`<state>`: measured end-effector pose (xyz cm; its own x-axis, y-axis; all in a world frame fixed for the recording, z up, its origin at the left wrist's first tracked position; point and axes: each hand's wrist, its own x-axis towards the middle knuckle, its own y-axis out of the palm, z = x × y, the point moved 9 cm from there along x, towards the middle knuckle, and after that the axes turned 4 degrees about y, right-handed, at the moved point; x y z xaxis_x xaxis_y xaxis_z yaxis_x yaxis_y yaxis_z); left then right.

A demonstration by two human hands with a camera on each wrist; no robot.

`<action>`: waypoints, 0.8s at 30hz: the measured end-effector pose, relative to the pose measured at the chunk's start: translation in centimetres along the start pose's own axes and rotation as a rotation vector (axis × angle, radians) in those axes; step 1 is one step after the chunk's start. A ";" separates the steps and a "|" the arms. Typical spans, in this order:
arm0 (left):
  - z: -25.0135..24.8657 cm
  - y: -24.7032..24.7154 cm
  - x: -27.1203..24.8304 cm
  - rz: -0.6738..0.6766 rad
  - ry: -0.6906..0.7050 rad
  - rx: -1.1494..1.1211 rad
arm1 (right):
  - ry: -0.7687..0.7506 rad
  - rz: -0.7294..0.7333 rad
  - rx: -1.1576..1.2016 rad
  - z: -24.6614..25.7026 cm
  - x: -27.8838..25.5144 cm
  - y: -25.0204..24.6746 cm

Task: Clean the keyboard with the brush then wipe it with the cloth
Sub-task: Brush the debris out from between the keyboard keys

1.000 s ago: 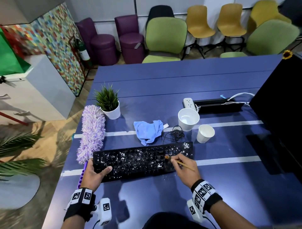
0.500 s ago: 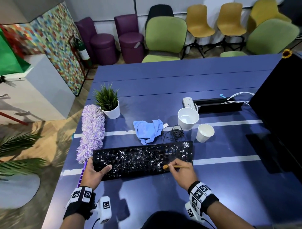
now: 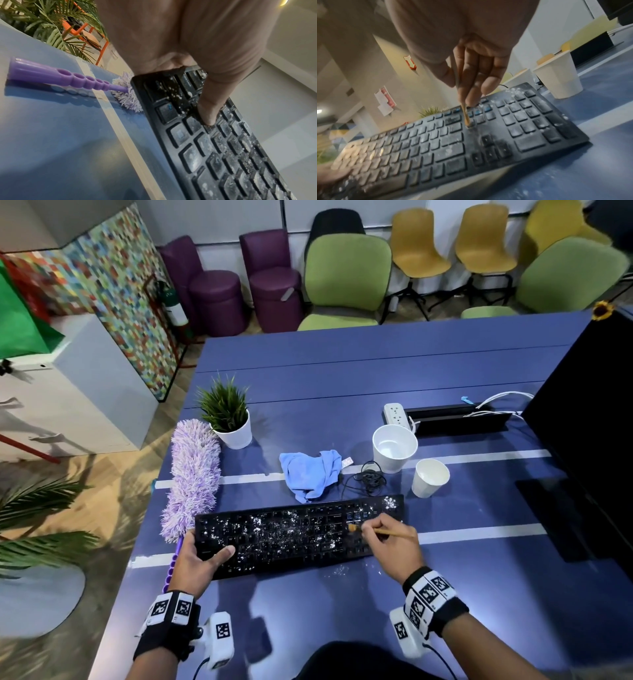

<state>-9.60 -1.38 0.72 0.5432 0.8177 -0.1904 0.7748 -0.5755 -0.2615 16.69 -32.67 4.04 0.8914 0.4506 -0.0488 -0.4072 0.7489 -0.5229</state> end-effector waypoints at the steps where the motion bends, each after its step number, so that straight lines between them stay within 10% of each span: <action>1: 0.0 -0.1 0.0 0.000 -0.001 0.004 | 0.007 0.011 0.047 0.3 0.2 0.2; 24: -1.0 0.2 -0.3 0.016 0.029 -0.011 | 0.197 -0.071 -0.058 -2.1 3.4 -1.9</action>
<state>-9.30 -1.74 1.71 0.5647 0.8083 -0.1668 0.7693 -0.5887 -0.2484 20.91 -33.65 3.08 0.9415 0.2897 -0.1720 -0.3346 0.7439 -0.5785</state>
